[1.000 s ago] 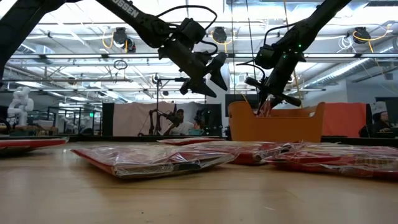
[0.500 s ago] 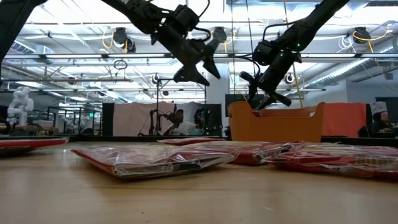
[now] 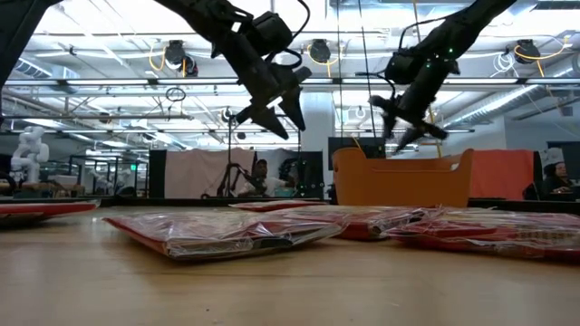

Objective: Sort popcorn bags into baskets
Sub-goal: Put the red popcorn bag into the orange bin

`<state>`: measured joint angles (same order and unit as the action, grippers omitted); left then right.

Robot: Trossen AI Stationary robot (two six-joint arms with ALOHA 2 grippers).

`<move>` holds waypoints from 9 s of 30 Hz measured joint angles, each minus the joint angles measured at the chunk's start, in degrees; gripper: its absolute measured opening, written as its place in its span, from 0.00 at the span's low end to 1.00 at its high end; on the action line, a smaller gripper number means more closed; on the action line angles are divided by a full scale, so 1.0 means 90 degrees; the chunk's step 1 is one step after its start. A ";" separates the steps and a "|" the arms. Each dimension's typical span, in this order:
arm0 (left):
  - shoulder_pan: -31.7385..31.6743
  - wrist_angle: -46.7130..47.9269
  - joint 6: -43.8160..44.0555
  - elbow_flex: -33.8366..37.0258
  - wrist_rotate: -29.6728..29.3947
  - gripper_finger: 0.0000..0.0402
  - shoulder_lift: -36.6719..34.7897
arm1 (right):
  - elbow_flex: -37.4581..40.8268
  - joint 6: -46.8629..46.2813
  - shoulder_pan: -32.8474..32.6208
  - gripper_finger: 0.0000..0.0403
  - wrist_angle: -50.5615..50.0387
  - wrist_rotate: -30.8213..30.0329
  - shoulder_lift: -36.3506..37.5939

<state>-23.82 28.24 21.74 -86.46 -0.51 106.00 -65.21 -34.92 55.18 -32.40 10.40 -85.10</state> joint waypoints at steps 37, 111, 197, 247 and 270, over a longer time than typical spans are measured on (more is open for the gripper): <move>0.0857 0.3525 0.1813 0.0002 0.0396 0.57 -0.0620 | 0.0197 0.2083 -0.2757 0.38 -0.1071 0.0644 0.2915; 0.3726 0.2984 0.3117 0.0002 -0.0906 0.57 -0.0923 | 0.5637 -0.5592 -0.5529 0.00 0.4827 -0.0332 0.3004; 0.2810 -0.0810 -0.4120 0.0002 -0.2643 0.09 -0.1099 | 0.3844 -0.5493 -0.5384 0.43 0.6291 -0.2013 0.4128; 0.2997 -0.1657 -0.7767 0.0000 -0.3927 0.10 -0.0795 | 0.3852 -0.8021 -0.4930 0.28 0.8226 -0.2306 0.2455; 0.3160 -0.1630 -0.6547 0.0000 -0.4749 0.60 -0.0819 | 0.3854 -0.7514 -0.4918 0.08 0.8241 -0.2483 0.2462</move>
<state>4.62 13.57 -37.19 -86.46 -43.25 98.63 -30.52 -102.55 10.92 41.77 -11.95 -62.94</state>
